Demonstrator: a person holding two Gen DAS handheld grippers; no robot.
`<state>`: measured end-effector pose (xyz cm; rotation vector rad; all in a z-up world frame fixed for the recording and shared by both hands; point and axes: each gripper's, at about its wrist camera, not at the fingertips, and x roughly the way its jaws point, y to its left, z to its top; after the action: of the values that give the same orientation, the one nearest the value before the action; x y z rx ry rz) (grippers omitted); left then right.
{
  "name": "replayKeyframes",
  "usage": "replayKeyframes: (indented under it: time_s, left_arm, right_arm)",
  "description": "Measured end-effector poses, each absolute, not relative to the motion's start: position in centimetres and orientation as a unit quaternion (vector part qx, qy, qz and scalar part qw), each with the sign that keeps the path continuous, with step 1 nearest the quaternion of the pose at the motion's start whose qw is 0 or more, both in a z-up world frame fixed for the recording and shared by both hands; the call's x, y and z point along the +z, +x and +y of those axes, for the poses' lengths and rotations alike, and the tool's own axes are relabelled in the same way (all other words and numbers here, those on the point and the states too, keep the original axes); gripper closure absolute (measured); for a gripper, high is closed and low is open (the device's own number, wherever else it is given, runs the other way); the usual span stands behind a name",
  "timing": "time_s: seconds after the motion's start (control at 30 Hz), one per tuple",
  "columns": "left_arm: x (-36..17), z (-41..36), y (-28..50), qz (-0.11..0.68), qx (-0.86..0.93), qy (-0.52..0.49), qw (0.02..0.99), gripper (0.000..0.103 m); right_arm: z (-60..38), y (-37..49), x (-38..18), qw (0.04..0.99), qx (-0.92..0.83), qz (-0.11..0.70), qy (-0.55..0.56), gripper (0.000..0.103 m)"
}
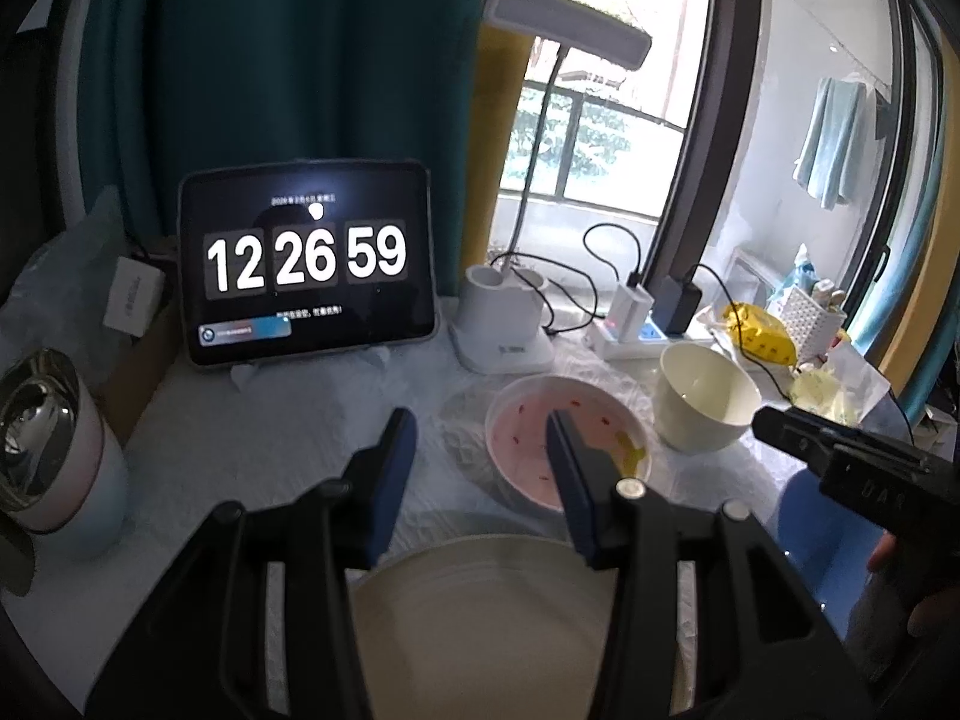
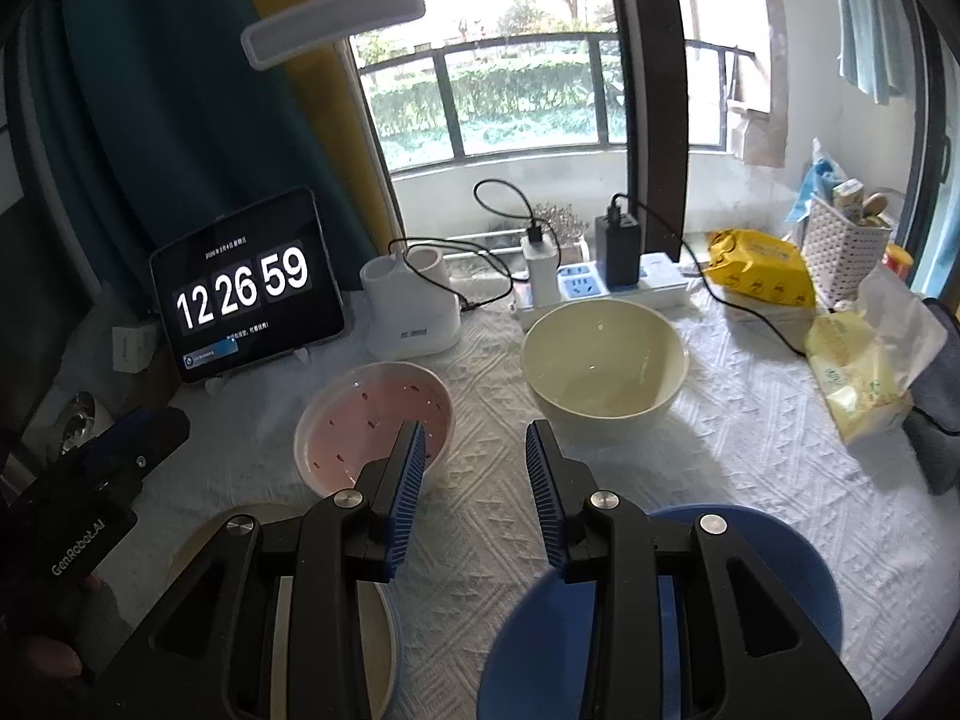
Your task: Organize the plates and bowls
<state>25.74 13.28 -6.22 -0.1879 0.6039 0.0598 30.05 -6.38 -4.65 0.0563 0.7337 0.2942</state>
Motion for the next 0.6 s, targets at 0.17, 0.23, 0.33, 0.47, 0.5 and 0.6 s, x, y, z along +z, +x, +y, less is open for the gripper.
replayKeyframes:
  time_s: [0.17,0.23,0.33,0.47,0.5,0.6]
  left_arm:
    - [-7.7,13.1,27.7,0.321,0.025,-0.093,0.942,0.056]
    - [-8.3,13.1,28.5,0.331,0.024,-0.094,0.939,0.056]
    - [-9.1,13.0,29.5,0.349,0.021,-0.096,0.932,0.056]
    - [-10.4,13.0,30.8,0.378,0.019,-0.102,0.92,0.056]
    - [-10.6,13.0,31.1,0.382,0.019,-0.104,0.918,0.056]
    - [-11.0,13.2,31.5,0.388,0.021,-0.108,0.915,0.056]
  right_arm:
    - [-5.2,31.7,-6.3,0.91,0.155,0.383,0.03,0.066]
    - [-4.6,32.5,-6.9,0.904,0.161,0.396,0.031,0.066]
    - [-3.7,33.3,-7.3,0.898,0.167,0.406,0.027,0.066]
    - [-2.7,34.4,-7.5,0.891,0.166,0.423,0.012,0.066]
    - [-2.6,34.7,-7.7,0.887,0.166,0.431,0.01,0.066]
    - [-2.4,35.7,-8.3,0.873,0.157,0.461,0.017,0.066]
